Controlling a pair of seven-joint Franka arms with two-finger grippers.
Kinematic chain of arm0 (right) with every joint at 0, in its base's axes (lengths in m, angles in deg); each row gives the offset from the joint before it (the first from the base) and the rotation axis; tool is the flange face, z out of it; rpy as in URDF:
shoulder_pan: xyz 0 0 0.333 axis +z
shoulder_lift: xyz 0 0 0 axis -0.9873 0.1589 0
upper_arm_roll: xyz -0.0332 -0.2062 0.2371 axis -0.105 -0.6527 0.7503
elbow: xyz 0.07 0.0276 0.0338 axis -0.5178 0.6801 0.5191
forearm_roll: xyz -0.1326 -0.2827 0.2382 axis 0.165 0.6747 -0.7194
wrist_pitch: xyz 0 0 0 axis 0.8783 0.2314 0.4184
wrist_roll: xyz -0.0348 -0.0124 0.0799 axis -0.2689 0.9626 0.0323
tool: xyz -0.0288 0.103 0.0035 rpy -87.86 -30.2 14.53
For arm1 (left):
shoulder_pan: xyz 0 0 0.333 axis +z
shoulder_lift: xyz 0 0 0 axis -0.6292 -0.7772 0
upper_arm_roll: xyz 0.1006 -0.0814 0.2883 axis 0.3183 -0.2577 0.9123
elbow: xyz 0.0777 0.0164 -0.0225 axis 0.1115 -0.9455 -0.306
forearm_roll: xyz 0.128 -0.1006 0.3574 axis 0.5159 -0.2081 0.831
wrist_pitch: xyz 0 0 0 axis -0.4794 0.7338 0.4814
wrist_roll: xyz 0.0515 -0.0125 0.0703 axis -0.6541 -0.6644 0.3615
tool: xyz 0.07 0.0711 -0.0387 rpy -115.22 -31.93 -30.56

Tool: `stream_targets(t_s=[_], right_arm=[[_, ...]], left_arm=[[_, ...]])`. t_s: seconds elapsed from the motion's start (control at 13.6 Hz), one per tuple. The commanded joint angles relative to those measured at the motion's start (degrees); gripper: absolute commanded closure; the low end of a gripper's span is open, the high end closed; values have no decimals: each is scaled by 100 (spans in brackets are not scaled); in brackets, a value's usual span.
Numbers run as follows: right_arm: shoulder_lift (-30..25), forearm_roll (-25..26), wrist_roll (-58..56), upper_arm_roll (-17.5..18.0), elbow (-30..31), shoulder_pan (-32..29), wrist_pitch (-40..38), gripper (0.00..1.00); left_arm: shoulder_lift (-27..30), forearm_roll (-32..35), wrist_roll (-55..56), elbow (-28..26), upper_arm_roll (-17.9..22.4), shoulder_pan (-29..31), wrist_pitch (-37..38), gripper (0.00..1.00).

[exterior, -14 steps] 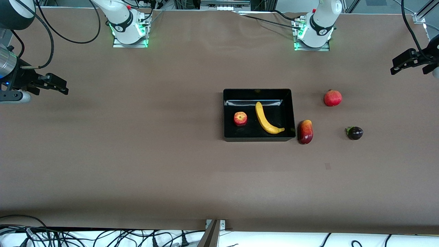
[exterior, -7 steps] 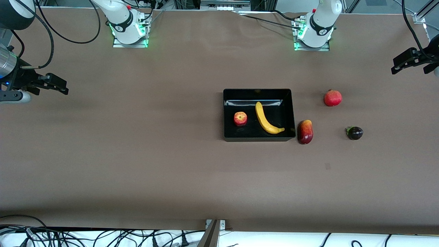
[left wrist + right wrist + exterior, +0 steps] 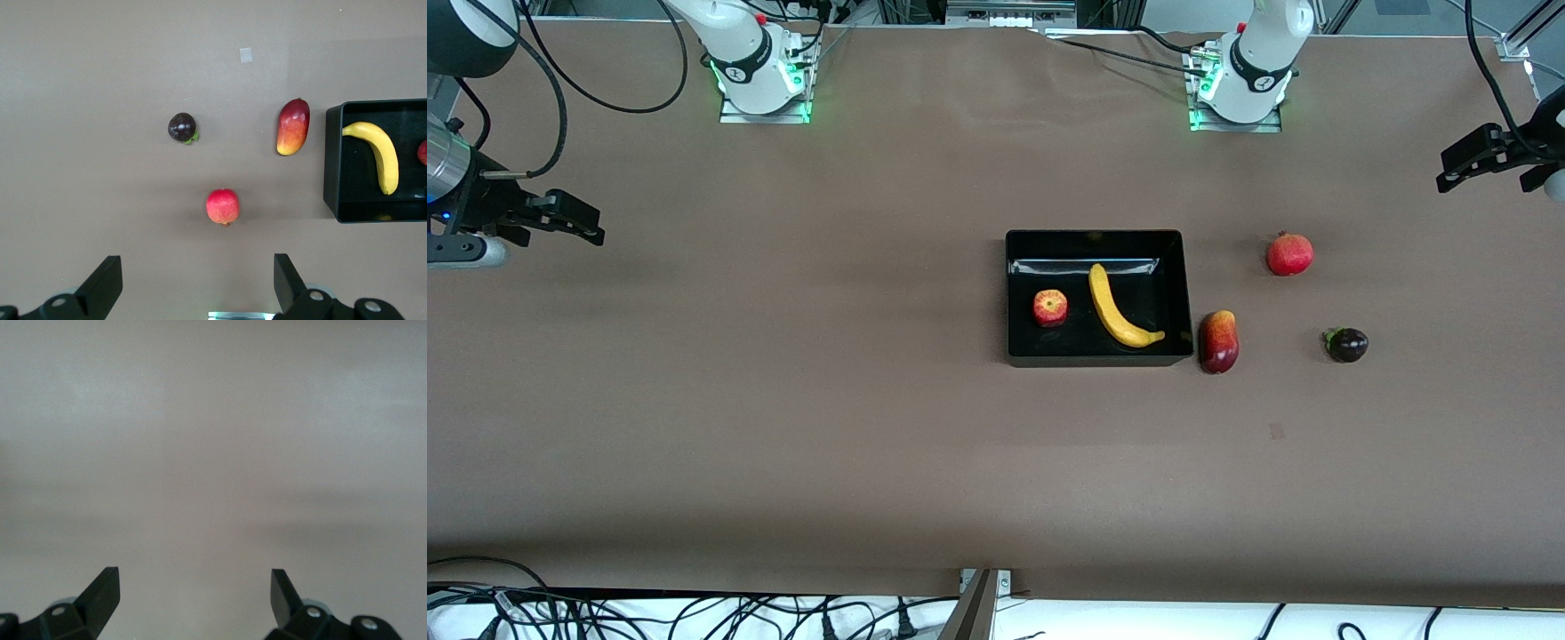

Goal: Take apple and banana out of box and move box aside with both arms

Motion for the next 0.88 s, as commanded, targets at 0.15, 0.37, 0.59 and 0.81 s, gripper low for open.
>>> stream_targets(t_s=[0.15, 0.37, 0.59, 0.81], right_arm=[[-12, 77, -6, -7, -21, 10, 24, 0], [-12, 77, -6, -7, -21, 1, 24, 0], [-12, 77, -6, -7, -21, 1, 24, 0], [-12, 68, -6, -7, -21, 1, 24, 0]], left_arm=[[-14, -98, -89, 72, -4, 46, 80, 0], [-5, -98, -54, 72, -13, 38, 80, 0], [-14, -107, -45, 72, -22, 20, 80, 0], [-49, -115, -2, 20, -65, -251, 80, 0]])
